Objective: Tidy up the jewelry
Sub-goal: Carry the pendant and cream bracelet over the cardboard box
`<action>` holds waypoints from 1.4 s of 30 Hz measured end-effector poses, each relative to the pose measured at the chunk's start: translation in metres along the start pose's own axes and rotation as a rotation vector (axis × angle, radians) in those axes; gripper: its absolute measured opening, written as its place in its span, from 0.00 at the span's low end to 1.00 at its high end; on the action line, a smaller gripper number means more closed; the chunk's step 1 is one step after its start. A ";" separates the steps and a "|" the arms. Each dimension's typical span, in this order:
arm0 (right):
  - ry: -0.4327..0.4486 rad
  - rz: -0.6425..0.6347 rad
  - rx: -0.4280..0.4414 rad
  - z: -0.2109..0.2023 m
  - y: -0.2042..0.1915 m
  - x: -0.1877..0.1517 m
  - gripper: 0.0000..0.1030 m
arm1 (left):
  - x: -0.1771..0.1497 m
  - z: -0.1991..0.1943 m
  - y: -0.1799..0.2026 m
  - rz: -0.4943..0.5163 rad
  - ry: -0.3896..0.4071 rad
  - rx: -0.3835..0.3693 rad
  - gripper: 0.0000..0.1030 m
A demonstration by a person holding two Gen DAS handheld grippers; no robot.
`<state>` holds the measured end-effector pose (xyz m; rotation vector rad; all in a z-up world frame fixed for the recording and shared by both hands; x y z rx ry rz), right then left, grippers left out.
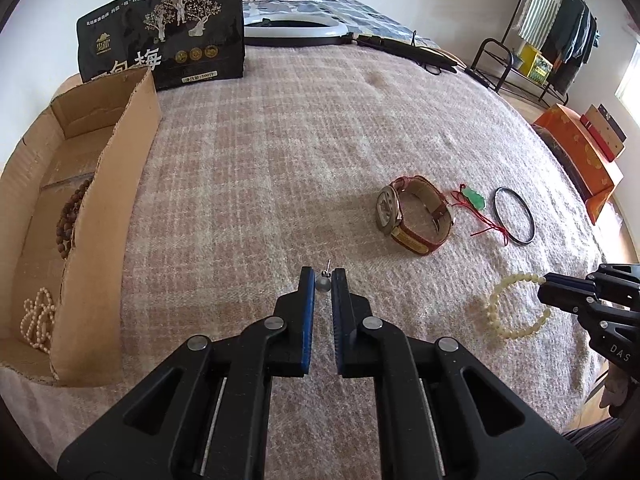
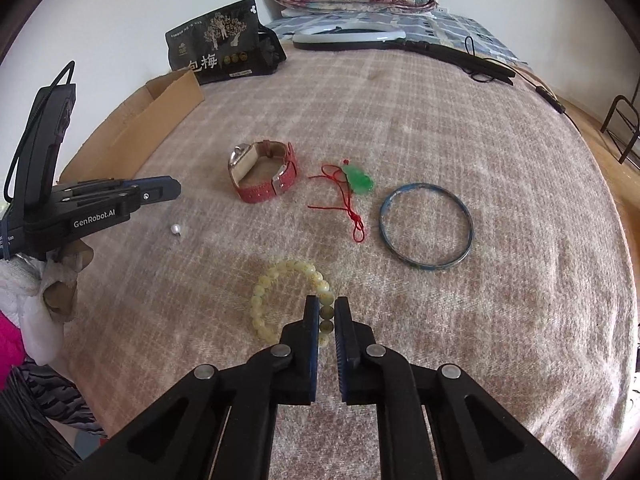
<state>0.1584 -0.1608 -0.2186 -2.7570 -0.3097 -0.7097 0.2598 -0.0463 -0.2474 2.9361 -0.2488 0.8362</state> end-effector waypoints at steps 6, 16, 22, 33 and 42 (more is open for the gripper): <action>0.036 -0.031 -0.016 -0.014 -0.012 0.010 0.05 | 0.005 -0.018 0.000 -0.005 0.035 -0.014 0.06; 0.085 -0.057 -0.057 -0.035 -0.023 0.025 0.05 | 0.014 -0.050 -0.009 -0.027 0.098 -0.035 0.06; 0.123 -0.072 -0.063 -0.050 -0.035 0.041 0.05 | 0.016 -0.068 -0.021 -0.051 0.127 -0.040 0.06; 0.206 -0.125 -0.039 -0.067 -0.084 0.085 0.05 | 0.016 -0.100 -0.065 -0.123 0.180 -0.024 0.06; 0.250 -0.187 0.015 -0.059 -0.138 0.121 0.05 | 0.006 -0.117 -0.127 -0.214 0.210 0.041 0.06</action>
Point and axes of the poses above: each gripper's, at about its wrist camera, not at the fingertips, and z roughly the way its jaws point, y to its right, x to its top, the point moved 8 cm from there along z, roughly the way its jaws point, and after that the axes turned 7 degrees about x, right-handed, at the moved point
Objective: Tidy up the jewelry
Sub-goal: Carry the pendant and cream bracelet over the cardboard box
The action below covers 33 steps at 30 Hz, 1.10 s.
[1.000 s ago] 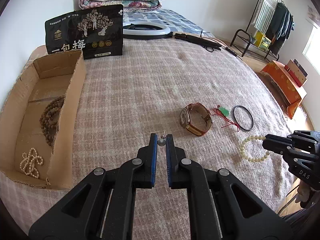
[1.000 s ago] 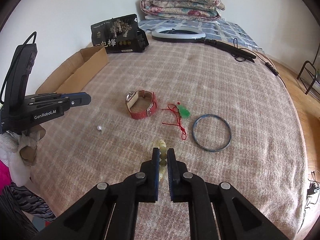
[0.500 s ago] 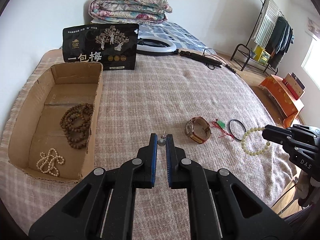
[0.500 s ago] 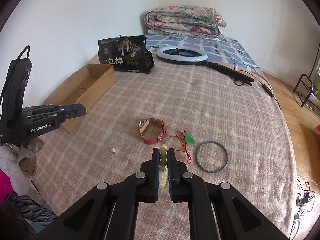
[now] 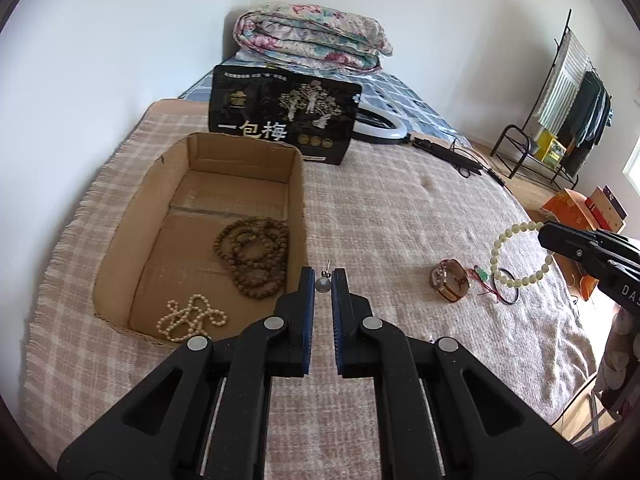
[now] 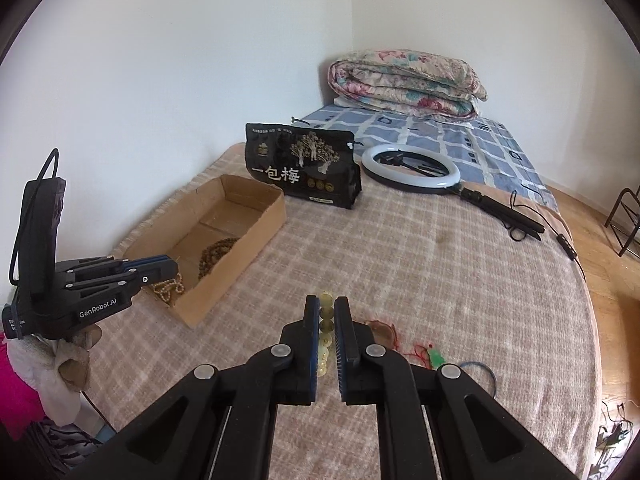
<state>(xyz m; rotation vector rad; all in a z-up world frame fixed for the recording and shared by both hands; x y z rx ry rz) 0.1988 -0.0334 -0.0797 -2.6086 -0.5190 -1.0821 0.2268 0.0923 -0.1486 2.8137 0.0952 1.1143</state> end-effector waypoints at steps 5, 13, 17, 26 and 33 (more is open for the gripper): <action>0.002 -0.021 0.033 0.017 -0.023 0.012 0.05 | 0.002 -0.002 -0.032 -0.045 0.008 0.037 0.06; 0.013 -0.028 0.090 0.040 -0.052 0.033 0.05 | 0.007 -0.004 -0.059 -0.080 0.020 0.079 0.06; 0.022 -0.023 0.129 0.052 -0.067 0.044 0.05 | 0.007 -0.003 -0.067 -0.087 0.018 0.089 0.06; -0.003 -0.023 0.202 0.091 -0.099 0.051 0.05 | 0.001 0.000 -0.089 -0.105 0.005 0.123 0.06; -0.026 -0.035 0.246 0.118 -0.124 0.052 0.05 | -0.002 0.004 -0.099 -0.115 -0.006 0.131 0.06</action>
Point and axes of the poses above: each gripper's, at about its wrist camera, not at the fingertips, and z roughly the way its jaws point, y to its right, x to its top, the point moved 8 cm from there along z, roughly the way its jaws point, and after that the axes turned 7 degrees about x, right-handed, at the moved point
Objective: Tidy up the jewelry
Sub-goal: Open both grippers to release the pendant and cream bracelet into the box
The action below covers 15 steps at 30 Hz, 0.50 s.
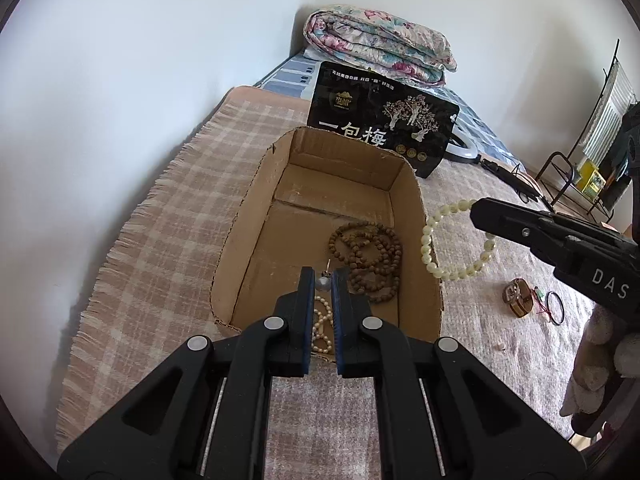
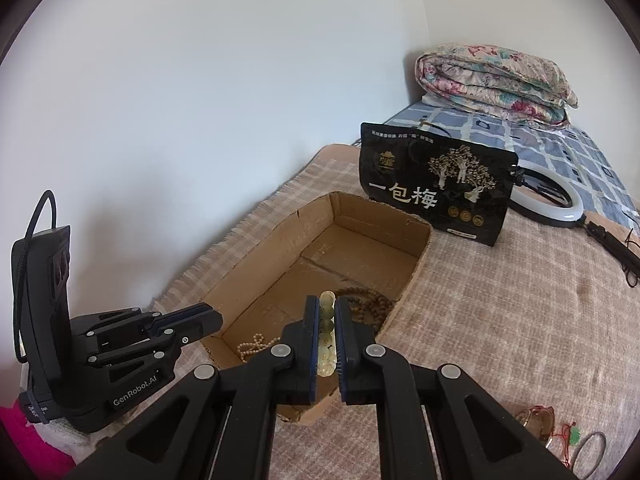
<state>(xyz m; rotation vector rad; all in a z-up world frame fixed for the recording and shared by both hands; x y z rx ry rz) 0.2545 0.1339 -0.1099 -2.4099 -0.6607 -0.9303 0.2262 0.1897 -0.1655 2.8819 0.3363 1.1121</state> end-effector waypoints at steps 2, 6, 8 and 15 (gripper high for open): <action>-0.008 -0.003 0.011 0.008 -0.004 0.000 0.05 | 0.000 0.001 -0.001 0.000 -0.002 0.002 0.06; -0.021 -0.003 0.024 0.021 -0.009 -0.001 0.05 | 0.000 0.002 -0.002 0.000 -0.004 0.004 0.06; -0.024 -0.001 0.028 0.024 -0.009 -0.001 0.05 | 0.000 0.002 -0.003 -0.004 -0.004 0.005 0.06; -0.018 0.016 0.029 0.027 -0.007 0.002 0.20 | 0.004 0.002 -0.008 -0.026 0.001 0.020 0.06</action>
Point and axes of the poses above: each gripper's, at about its wrist camera, not at the fingertips, and z roughly the way its jaws point, y to its right, x to its top, the point moved 8 cm from there along z, roughly the way its jaws point, and after that the axes turned 7 degrees about x, right-handed, at the moved point
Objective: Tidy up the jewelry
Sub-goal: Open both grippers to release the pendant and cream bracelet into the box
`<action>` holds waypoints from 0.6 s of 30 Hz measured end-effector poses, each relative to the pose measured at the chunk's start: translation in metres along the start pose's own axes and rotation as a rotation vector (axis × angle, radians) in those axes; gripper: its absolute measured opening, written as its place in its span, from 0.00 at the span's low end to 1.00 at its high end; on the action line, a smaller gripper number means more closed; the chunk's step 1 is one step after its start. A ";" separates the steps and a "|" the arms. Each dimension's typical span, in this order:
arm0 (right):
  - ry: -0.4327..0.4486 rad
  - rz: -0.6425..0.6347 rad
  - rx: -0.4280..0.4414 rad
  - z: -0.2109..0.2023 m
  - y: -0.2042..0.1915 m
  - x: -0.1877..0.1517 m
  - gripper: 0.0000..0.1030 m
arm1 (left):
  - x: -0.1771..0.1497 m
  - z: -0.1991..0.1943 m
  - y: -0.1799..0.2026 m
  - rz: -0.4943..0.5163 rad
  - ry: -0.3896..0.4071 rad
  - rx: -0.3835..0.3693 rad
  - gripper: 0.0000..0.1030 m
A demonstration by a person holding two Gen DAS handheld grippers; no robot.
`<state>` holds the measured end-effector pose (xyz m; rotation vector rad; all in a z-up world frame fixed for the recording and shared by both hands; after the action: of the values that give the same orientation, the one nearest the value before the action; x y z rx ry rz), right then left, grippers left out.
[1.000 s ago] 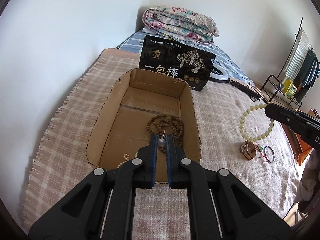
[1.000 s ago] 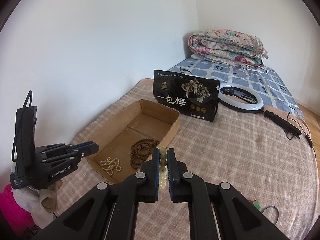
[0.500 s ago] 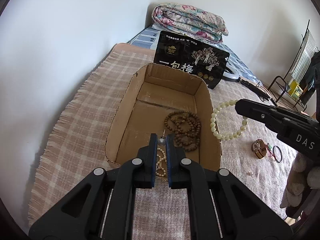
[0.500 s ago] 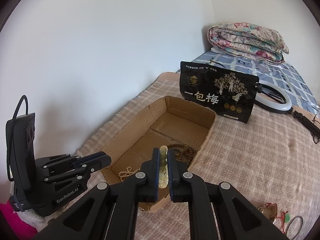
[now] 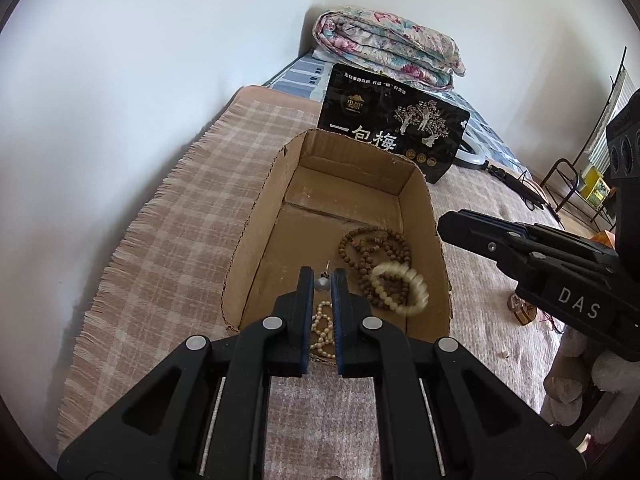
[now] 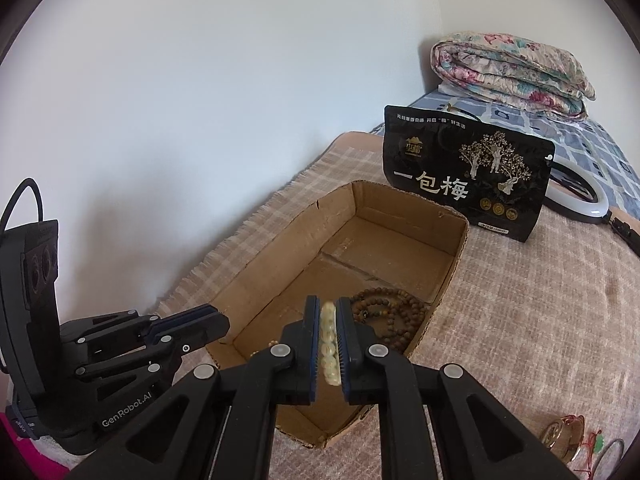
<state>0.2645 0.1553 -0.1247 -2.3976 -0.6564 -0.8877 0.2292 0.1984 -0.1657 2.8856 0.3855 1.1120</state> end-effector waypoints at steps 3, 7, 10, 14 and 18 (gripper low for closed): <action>0.019 0.008 -0.018 -0.005 0.003 0.002 0.35 | 0.000 0.000 -0.003 -0.003 0.001 0.012 0.25; 0.049 0.023 -0.048 -0.012 0.009 0.006 0.60 | 0.002 -0.004 -0.004 -0.009 0.017 0.020 0.43; 0.056 0.027 -0.059 -0.016 0.012 0.007 0.64 | 0.002 -0.005 -0.004 -0.014 0.018 0.021 0.43; 0.071 0.026 -0.079 -0.021 0.013 0.009 0.76 | 0.003 -0.005 -0.003 -0.013 0.017 0.022 0.44; 0.079 0.027 -0.089 -0.026 0.015 0.009 0.80 | 0.003 -0.006 -0.002 -0.012 0.018 0.023 0.44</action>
<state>0.2675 0.1308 -0.1059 -2.4300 -0.5648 -1.0141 0.2266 0.2005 -0.1598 2.8908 0.4193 1.1404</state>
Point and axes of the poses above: each gripper's, at about its wrist camera, not at the fingertips, and z roughly the way its jaws point, y to its right, x to its top, the point moved 8 cm from there along z, roughly the way its jaws point, and after that the axes turned 7 degrees about x, right-handed, at the moved point
